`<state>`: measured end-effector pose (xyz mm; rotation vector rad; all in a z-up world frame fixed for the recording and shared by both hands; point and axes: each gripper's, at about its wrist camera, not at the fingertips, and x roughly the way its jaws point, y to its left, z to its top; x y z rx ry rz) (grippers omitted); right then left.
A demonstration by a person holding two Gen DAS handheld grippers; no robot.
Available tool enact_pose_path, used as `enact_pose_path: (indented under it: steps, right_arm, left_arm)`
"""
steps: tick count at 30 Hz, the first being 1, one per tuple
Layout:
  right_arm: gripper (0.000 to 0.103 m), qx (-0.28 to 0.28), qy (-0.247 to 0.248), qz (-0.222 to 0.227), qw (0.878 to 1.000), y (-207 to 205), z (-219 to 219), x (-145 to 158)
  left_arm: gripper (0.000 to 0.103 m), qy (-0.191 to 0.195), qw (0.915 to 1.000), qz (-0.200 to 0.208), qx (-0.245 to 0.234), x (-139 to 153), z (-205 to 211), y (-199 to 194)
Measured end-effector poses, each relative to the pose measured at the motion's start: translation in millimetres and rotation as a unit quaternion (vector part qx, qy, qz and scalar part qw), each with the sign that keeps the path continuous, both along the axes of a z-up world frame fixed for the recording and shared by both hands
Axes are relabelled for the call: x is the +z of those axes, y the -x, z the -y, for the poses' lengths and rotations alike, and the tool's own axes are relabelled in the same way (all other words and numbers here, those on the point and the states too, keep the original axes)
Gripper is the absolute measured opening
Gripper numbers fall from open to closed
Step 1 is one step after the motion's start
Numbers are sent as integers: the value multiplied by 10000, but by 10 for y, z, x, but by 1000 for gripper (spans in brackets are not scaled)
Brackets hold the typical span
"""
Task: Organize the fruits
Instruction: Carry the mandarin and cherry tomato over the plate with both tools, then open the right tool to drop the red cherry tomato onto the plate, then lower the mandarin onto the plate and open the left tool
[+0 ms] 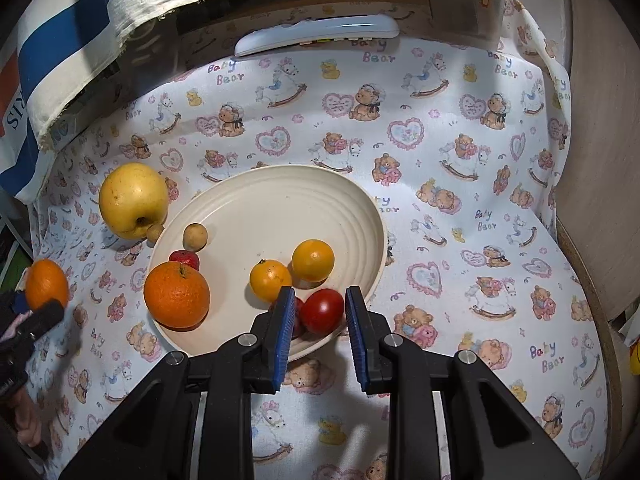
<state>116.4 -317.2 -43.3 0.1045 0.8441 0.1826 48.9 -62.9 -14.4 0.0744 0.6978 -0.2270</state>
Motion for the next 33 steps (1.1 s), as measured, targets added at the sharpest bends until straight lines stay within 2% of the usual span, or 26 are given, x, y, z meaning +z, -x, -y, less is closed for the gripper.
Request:
enact_pose_path:
  steps: [4, 9, 14, 19, 22, 25, 28, 31, 33]
  right_arm:
    - [27, 4, -162, -2, 9999, 24, 51, 44]
    - [27, -104, -378, 231, 9990, 120, 143, 197]
    - [27, -301, -463, 380, 9977, 160, 256, 300]
    - [27, -551, -563, 372, 9962, 126, 381, 313]
    - [27, -645, -464, 275, 9965, 80, 400, 268]
    - [27, -641, -603, 199, 9959, 70, 432, 252]
    - [27, -618, -646, 247, 9957, 104, 424, 276]
    - [27, -608, -473, 329, 9965, 134, 379, 302]
    - [27, -607, -504, 331, 9963, 137, 385, 308]
  left_arm:
    - [48, -16, 10000, -29, -53, 37, 154, 5]
    - [48, -1, 9998, -10, -217, 183, 378, -21]
    - [48, 169, 9967, -573, -546, 189, 687, -278]
    - [48, -50, 9944, -771, -718, 142, 1041, -468]
    - [48, -310, 9916, -976, -793, 100, 1242, -514]
    - [48, -410, 9893, -1091, -882, 54, 1390, -553]
    - [48, -517, 9884, -1133, -864, 7, 1475, -612]
    - [48, -563, 9878, -1177, -848, -51, 1511, -670]
    - [48, -669, 9880, -1079, -877, -59, 1545, -661]
